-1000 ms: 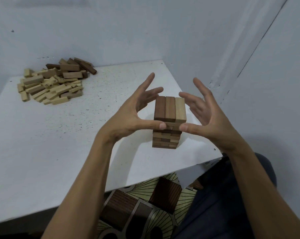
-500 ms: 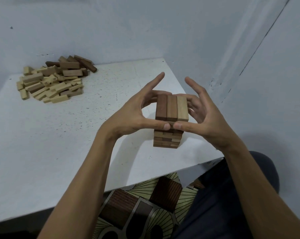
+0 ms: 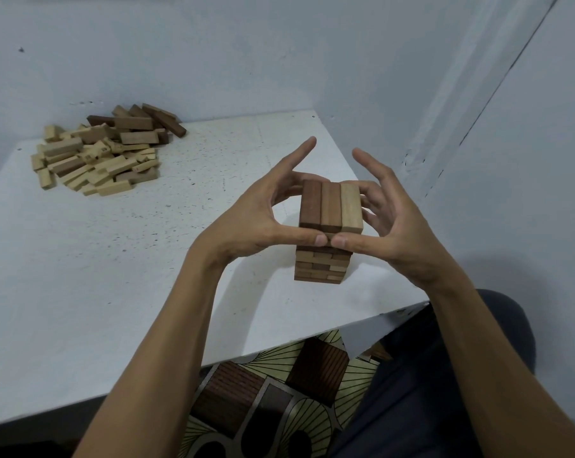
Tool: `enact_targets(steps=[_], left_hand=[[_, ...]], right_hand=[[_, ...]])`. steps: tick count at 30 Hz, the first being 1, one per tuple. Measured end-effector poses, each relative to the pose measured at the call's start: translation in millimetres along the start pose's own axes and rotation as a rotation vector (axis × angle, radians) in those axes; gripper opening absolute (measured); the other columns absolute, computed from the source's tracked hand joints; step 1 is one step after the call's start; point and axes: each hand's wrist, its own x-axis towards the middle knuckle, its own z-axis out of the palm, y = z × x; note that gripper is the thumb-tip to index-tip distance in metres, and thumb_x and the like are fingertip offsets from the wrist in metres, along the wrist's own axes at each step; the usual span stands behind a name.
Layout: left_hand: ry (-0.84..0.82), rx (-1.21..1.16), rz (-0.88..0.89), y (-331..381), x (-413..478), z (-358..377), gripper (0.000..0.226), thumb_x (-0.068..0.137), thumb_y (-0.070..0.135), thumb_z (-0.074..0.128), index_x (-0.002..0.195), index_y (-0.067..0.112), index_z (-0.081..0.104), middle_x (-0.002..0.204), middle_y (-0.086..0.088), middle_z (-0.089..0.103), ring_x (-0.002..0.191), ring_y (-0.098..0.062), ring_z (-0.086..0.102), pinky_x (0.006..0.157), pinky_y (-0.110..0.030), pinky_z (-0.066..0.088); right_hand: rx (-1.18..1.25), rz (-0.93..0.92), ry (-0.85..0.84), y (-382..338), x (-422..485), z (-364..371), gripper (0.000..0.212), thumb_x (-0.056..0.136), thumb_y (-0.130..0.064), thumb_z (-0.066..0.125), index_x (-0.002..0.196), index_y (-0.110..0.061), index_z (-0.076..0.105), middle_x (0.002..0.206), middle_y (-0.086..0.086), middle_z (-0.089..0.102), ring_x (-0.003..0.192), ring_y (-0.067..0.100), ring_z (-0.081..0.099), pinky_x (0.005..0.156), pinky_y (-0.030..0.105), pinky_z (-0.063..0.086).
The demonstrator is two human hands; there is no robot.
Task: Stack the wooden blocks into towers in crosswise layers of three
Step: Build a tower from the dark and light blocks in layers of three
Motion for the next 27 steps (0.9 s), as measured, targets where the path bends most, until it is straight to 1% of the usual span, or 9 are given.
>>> enact_targets(steps=[8,13,15,18,21,23,27], left_hand=[[0.001,0.003,0.004,-1,0,1,0.107,0.076,0.021,0.084,0.157,0.032,0.016,0.136,0.005,0.057,0.13,-0.009,0.052,0.118,-0.036,0.033],[-0.011,-0.002,-0.001,-4,0,1,0.107,0.076,0.019,0.085,0.157,0.033,0.016,0.138,0.004,0.056,0.131,-0.01,0.051,0.118,-0.036,0.032],[-0.022,-0.003,-0.014,-6,-1,2,0.11,0.075,0.02,0.086,0.157,0.036,0.016,0.138,0.005,0.055,0.131,-0.007,0.05,0.117,-0.032,0.032],[-0.038,-0.01,-0.032,-10,-3,3,0.112,0.073,0.021,0.086,0.157,0.037,0.015,0.135,0.007,0.056,0.13,-0.003,0.05,0.115,-0.023,0.032],[-0.039,-0.016,-0.044,-14,-3,5,0.111,0.072,0.023,0.086,0.157,0.037,0.015,0.134,0.012,0.055,0.127,0.001,0.051,0.111,-0.015,0.033],[-0.037,-0.017,-0.049,-15,-3,6,0.111,0.072,0.025,0.086,0.157,0.037,0.015,0.135,0.013,0.054,0.127,0.002,0.05,0.11,-0.013,0.033],[-0.038,-0.016,-0.055,-16,-3,5,0.112,0.072,0.025,0.087,0.156,0.038,0.015,0.136,0.012,0.054,0.128,0.0,0.05,0.111,-0.016,0.033]], right_hand=[[-0.005,0.006,0.001,1,0,0,0.102,0.071,-0.03,0.083,0.153,-0.037,0.023,0.126,-0.012,0.06,0.13,0.015,0.051,0.117,0.05,0.033],[-0.002,0.005,-0.006,3,-1,1,0.103,0.073,-0.022,0.084,0.154,-0.037,0.022,0.126,-0.008,0.06,0.13,0.016,0.051,0.117,0.05,0.032],[0.002,0.009,-0.013,6,-2,1,0.105,0.073,-0.022,0.085,0.154,-0.039,0.02,0.128,-0.006,0.06,0.131,0.018,0.05,0.117,0.051,0.03],[0.005,0.027,-0.033,10,-4,1,0.106,0.072,-0.03,0.085,0.153,-0.045,0.019,0.134,-0.004,0.058,0.133,0.018,0.049,0.118,0.052,0.029],[0.009,0.044,-0.045,13,-5,2,0.106,0.072,-0.03,0.084,0.153,-0.046,0.018,0.135,-0.003,0.059,0.133,0.017,0.049,0.118,0.052,0.029],[0.01,0.049,-0.044,14,-6,2,0.105,0.072,-0.03,0.084,0.153,-0.046,0.019,0.135,-0.003,0.059,0.133,0.018,0.05,0.118,0.052,0.029],[0.007,0.054,-0.042,17,-5,2,0.103,0.072,-0.033,0.084,0.152,-0.047,0.02,0.136,-0.002,0.059,0.133,0.019,0.05,0.117,0.053,0.03]])
